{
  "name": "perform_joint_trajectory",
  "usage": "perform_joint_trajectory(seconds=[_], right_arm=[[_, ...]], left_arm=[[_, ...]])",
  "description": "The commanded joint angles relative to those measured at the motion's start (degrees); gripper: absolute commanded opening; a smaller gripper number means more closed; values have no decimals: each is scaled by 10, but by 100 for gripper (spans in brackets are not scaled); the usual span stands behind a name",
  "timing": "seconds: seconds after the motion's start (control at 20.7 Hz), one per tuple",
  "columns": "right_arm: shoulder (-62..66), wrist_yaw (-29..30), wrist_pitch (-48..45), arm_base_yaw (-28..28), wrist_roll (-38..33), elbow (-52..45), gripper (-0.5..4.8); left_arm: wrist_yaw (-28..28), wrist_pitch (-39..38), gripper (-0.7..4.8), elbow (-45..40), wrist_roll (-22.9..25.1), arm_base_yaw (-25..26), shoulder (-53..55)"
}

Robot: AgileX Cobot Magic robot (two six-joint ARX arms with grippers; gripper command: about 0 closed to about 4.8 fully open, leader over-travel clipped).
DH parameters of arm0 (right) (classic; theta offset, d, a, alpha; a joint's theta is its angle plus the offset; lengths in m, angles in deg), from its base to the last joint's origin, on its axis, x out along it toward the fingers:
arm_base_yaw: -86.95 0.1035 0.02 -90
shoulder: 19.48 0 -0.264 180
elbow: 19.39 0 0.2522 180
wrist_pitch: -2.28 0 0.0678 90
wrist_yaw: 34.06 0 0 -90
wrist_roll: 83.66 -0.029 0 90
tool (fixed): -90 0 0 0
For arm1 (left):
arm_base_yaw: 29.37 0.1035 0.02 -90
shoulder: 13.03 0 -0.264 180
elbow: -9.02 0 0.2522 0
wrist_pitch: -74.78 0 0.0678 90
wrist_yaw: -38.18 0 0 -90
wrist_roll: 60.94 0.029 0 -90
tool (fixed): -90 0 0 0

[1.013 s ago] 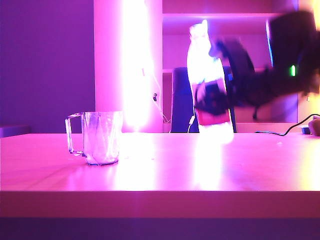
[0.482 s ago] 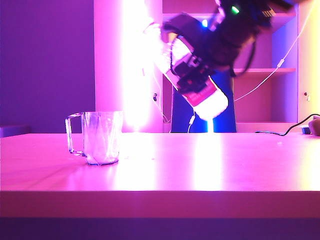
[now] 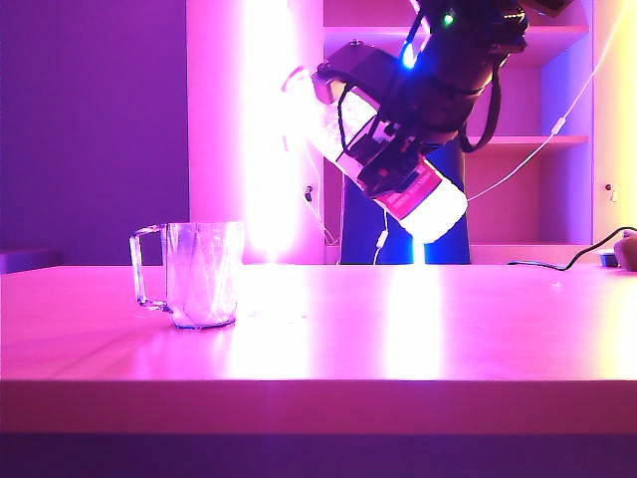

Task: Pick up the mineral water bottle on the table and pour water into the mug until it's half full.

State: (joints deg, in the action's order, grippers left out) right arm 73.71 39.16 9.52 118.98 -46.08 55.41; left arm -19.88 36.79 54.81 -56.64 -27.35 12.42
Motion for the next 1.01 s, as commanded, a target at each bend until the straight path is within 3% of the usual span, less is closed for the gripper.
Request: perform_joint_trajectory(seconds=[0.05, 1.01], right_arm=[[-3, -2, -25, 2, 4, 5, 274], [-3, -3, -9, 2, 4, 5, 274]], left_arm=[[2, 7, -5, 0, 2, 0, 0], [2, 7, -5, 0, 2, 0, 0]])
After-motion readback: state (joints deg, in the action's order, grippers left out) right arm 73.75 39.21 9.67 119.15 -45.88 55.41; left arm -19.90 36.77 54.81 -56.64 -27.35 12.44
